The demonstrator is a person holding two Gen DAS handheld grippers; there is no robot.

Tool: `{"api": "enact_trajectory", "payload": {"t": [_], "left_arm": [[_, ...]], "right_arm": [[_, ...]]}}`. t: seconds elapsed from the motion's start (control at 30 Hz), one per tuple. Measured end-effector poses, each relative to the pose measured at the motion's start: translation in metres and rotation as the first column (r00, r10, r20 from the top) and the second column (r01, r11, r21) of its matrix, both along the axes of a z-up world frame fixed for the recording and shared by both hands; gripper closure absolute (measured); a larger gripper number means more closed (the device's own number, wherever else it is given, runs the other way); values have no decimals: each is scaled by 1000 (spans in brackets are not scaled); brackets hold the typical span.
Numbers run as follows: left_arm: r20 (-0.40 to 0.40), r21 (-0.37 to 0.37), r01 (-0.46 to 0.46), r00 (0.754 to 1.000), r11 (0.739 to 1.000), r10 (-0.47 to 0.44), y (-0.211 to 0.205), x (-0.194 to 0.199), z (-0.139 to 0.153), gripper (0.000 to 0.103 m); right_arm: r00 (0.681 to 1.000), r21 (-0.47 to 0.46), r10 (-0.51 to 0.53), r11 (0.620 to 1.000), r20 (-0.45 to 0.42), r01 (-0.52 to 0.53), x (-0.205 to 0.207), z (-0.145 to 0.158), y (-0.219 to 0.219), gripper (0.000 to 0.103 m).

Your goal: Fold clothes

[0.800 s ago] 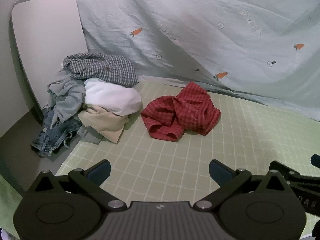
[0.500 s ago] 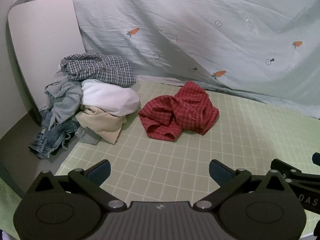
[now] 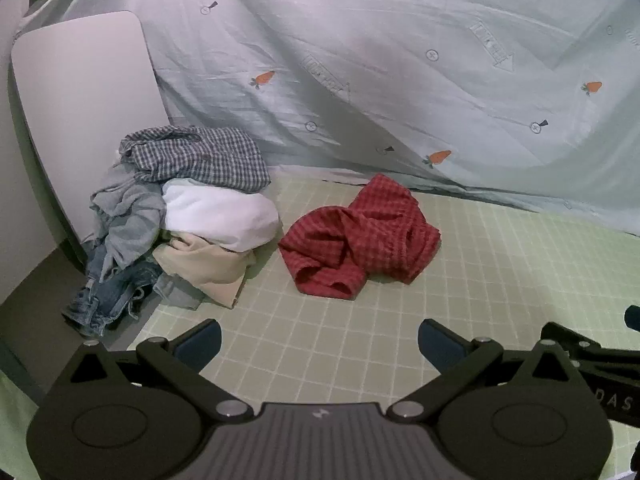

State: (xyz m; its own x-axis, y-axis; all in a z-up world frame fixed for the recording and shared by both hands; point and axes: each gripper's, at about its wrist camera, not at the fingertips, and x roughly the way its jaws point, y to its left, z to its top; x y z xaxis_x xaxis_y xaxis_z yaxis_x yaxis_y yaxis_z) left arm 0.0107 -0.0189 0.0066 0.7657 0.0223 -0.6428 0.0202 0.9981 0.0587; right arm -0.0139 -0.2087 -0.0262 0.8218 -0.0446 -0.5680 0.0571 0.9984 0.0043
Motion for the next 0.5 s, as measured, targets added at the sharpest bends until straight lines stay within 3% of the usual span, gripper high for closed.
{"api": "enact_trajectory", "payload": {"t": [0.5], "left_arm": [[-17,12,45,999,999,-44,-9,12,-6,0]], "right_arm": [[999,8,-40,999,-16,40,4,-3,-6,0]]}}
